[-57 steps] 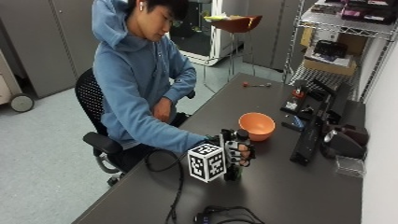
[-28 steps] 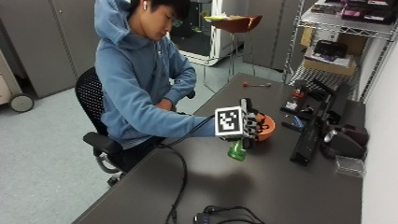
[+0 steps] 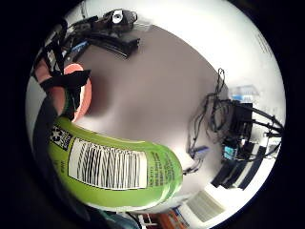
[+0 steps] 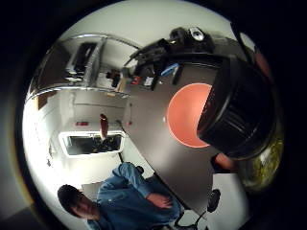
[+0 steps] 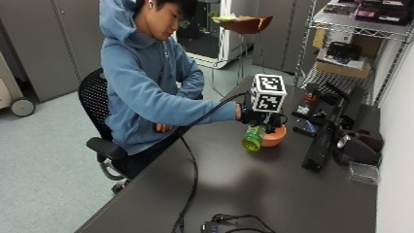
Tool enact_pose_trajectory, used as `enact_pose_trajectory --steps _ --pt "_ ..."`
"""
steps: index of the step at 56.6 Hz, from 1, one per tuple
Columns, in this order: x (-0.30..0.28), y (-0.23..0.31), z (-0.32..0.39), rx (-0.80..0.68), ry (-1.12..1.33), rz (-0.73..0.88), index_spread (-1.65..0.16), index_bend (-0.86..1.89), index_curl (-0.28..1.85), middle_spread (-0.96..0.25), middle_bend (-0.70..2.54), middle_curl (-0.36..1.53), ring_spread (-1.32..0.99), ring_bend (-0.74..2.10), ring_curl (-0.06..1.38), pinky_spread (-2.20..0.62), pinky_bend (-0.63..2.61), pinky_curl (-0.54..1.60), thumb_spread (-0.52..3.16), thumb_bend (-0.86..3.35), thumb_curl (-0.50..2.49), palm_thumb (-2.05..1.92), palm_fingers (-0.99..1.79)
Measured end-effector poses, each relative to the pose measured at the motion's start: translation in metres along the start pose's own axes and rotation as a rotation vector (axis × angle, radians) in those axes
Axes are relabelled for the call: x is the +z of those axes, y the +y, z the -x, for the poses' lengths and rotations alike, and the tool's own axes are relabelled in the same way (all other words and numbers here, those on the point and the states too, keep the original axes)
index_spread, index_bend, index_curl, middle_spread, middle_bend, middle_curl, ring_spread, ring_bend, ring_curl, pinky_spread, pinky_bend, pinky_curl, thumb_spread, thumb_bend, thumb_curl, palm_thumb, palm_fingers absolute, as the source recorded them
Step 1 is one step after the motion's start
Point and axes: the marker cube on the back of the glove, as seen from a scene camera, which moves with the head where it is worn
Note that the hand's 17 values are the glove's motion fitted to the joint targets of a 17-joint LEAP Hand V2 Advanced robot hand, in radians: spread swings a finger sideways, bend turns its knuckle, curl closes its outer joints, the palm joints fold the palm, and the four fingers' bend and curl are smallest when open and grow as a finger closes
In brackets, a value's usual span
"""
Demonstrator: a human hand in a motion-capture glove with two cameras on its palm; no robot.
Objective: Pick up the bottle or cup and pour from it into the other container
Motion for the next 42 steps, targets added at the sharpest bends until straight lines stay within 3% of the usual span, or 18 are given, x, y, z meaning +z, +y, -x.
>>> enact_pose_trajectory --steps 19,42 --pt "0.008 -0.018 0.037 -0.028 0.491 0.134 -0.13 0.14 0.39 -0.08 0.37 0.54 -0.18 0.60 0.49 -0.22 0.43 0.42 0.05 -0.04 0.71 1.10 1.18" --pt "0.023 -0.025 0.057 -0.006 0.521 0.180 -0.13 0.14 0.39 -0.08 0.37 0.54 -0.18 0.60 0.49 -0.22 0.43 0.42 0.04 -0.04 0.72 1.10 1.19"
